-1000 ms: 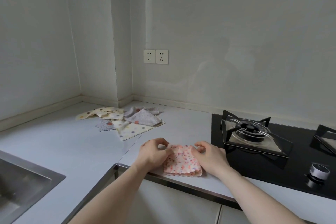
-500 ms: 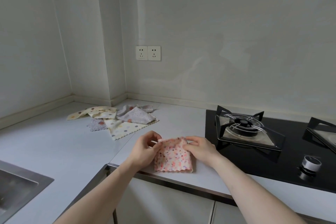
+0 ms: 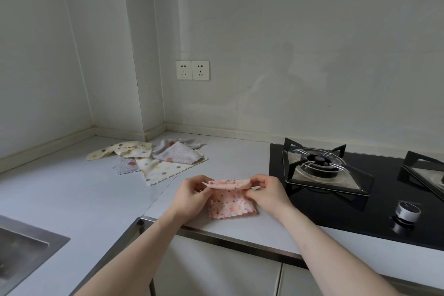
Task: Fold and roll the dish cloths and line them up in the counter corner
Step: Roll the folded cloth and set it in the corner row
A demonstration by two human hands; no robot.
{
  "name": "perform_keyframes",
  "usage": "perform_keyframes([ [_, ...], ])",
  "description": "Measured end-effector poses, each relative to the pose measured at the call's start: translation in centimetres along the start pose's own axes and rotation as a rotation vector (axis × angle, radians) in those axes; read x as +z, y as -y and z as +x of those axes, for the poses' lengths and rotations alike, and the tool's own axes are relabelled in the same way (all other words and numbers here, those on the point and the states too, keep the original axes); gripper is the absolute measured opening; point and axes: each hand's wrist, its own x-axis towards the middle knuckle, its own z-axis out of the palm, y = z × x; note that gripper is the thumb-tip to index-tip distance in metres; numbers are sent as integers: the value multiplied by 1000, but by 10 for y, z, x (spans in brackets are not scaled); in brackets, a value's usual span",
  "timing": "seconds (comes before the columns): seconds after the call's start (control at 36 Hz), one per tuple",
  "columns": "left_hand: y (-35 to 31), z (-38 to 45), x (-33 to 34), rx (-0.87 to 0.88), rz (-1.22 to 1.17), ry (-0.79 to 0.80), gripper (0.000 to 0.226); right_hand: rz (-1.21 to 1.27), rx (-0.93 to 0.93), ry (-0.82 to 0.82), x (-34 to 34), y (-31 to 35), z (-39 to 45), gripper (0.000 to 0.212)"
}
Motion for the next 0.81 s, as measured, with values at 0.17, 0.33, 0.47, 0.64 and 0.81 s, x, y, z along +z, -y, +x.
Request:
perform_keyframes([
  [0.17,-1,-1,1,32,24,37,9,-19,-34,-30,4,-3,-4,25],
  [0.33,-4,-6,4,35,232,9,12,-272,-99,-94,9,-2,-14,15],
  [0.47,-6,-8,4,13,400,20,26,-476,-122,-110,14,1,-21,9],
  [0.64,-7,-4,5,-55,331,0,12,-502,-128,-97,14,0,-20,9],
  [0.81,-2,-3,6,-46,336,-37,25,-533,-173,-122,11,3,-25,27],
])
